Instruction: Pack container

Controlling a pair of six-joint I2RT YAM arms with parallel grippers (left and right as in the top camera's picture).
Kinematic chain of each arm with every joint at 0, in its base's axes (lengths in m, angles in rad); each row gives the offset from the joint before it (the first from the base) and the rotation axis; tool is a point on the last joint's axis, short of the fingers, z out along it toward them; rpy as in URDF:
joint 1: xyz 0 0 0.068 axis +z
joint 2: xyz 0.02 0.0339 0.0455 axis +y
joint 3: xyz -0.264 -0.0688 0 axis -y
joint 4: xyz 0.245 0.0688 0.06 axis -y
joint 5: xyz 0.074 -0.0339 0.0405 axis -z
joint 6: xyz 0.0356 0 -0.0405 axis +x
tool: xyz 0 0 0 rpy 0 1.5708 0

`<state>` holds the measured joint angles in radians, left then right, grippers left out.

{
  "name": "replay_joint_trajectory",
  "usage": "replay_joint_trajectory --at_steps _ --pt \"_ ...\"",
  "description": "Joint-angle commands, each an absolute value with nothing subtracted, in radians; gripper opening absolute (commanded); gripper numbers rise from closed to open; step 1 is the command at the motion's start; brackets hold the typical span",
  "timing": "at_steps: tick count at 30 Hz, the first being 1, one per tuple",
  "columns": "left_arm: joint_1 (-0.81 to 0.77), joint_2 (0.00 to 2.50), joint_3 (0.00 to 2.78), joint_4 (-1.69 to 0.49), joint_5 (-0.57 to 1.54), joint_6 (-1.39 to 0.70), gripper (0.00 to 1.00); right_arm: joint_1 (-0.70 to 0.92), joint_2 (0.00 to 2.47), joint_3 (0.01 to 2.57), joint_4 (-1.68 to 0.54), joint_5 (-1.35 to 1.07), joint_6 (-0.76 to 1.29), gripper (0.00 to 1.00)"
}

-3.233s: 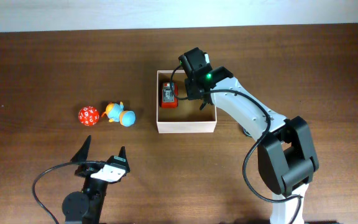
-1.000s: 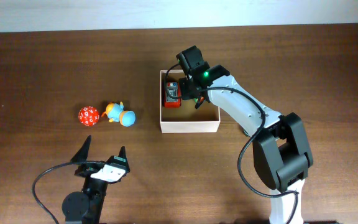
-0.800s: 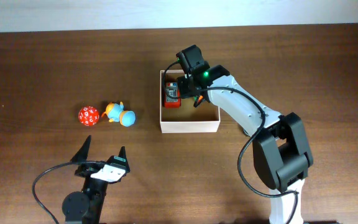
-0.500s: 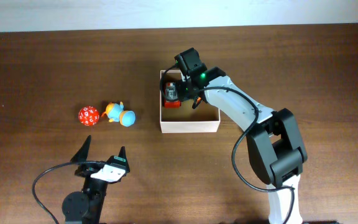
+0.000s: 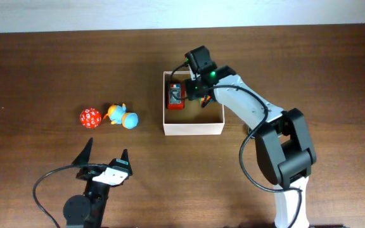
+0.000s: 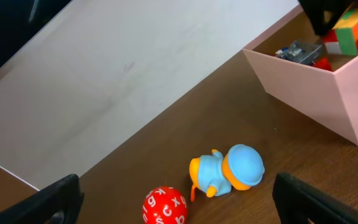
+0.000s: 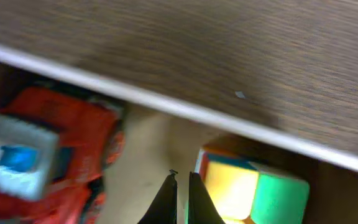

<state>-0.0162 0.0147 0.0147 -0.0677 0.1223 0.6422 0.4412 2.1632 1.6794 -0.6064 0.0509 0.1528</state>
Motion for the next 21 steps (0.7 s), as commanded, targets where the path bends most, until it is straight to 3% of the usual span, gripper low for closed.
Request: replay_joint_trajectory --at_steps 1,21 --pt "-0.01 0.005 0.009 -0.069 0.115 0.636 0.99 0.412 2.168 1.7 -0.614 0.063 0.141 0.04" --pt "-0.01 0.005 0.009 -0.069 0.115 0.636 0.99 0.452 2.159 1.702 -0.739 -0.033 0.081 0.04"
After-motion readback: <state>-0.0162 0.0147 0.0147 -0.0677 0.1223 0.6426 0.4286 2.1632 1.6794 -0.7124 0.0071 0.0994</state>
